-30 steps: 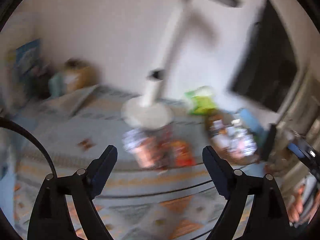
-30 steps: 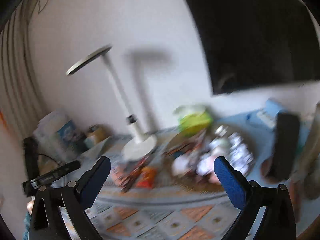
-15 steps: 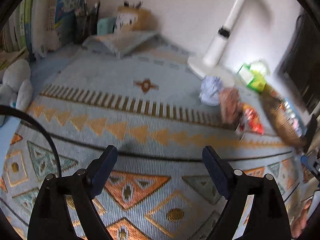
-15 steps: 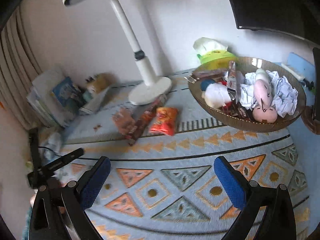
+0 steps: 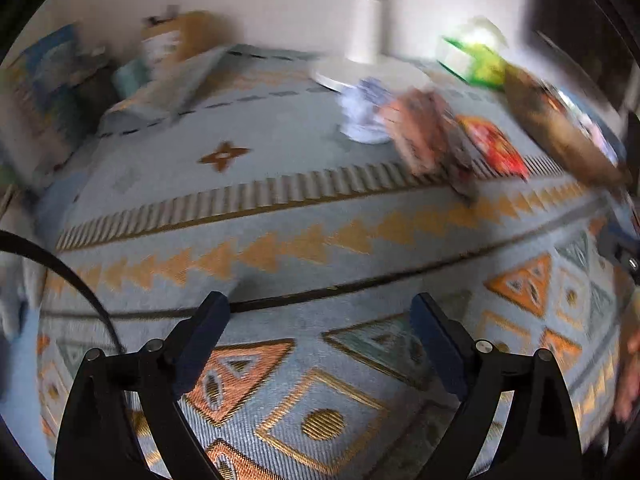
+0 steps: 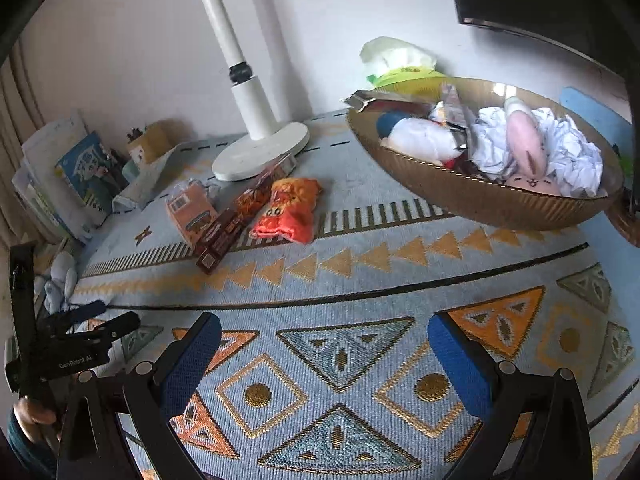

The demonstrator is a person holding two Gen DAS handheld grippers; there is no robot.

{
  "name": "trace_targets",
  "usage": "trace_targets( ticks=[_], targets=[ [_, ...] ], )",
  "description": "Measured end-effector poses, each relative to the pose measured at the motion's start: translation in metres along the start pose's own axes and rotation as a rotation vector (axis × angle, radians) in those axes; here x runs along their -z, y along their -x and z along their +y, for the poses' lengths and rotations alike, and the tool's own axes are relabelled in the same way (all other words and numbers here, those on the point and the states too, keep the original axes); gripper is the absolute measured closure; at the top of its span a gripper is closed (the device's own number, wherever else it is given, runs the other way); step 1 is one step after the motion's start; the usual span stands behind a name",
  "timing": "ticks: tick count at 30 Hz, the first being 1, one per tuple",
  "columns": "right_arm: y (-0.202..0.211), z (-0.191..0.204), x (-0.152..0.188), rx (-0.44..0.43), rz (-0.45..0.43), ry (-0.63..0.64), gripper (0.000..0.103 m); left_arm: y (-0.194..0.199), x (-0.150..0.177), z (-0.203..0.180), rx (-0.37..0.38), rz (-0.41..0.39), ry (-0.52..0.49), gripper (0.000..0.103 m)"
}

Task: Organize objects
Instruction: 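Move both open grippers back toward the remaining items on the rug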

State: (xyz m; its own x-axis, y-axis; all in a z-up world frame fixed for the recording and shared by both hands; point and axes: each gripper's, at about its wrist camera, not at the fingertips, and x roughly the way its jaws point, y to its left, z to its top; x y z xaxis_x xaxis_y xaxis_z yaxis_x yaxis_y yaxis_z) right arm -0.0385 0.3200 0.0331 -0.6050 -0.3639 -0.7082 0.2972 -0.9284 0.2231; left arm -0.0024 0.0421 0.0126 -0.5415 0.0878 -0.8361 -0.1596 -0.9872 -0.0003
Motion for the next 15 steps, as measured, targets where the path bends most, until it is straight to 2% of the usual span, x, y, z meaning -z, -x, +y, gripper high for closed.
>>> trace_targets(
  ticks=[2,5,7,9,12,15],
  targets=[
    [-0.003,0.001,0.0,-0.01,0.011,0.01,0.0,0.01,-0.013,-0.002,0.022,-0.012,-0.036,0.011],
    [-0.007,0.002,-0.001,0.001,0.024,0.012,0.0,0.023,-0.041,0.002,-0.003,-0.102,-0.063,0.011],
    [-0.009,0.002,-0.002,0.005,0.036,0.011,0.0,0.014,-0.06,0.008,-0.061,-0.143,-0.082,0.011],
    [-0.012,0.001,-0.002,0.001,0.051,0.007,0.0,-0.006,-0.073,0.012,-0.084,-0.117,-0.116,0.011],
    [-0.015,-0.004,-0.004,0.0,0.066,-0.01,0.0,-0.036,-0.085,0.017,-0.037,-0.082,-0.131,0.012],
    [-0.023,-0.003,-0.009,0.002,0.109,-0.005,0.0,-0.048,-0.093,0.015,0.077,-0.077,-0.12,0.013]
  ],
)
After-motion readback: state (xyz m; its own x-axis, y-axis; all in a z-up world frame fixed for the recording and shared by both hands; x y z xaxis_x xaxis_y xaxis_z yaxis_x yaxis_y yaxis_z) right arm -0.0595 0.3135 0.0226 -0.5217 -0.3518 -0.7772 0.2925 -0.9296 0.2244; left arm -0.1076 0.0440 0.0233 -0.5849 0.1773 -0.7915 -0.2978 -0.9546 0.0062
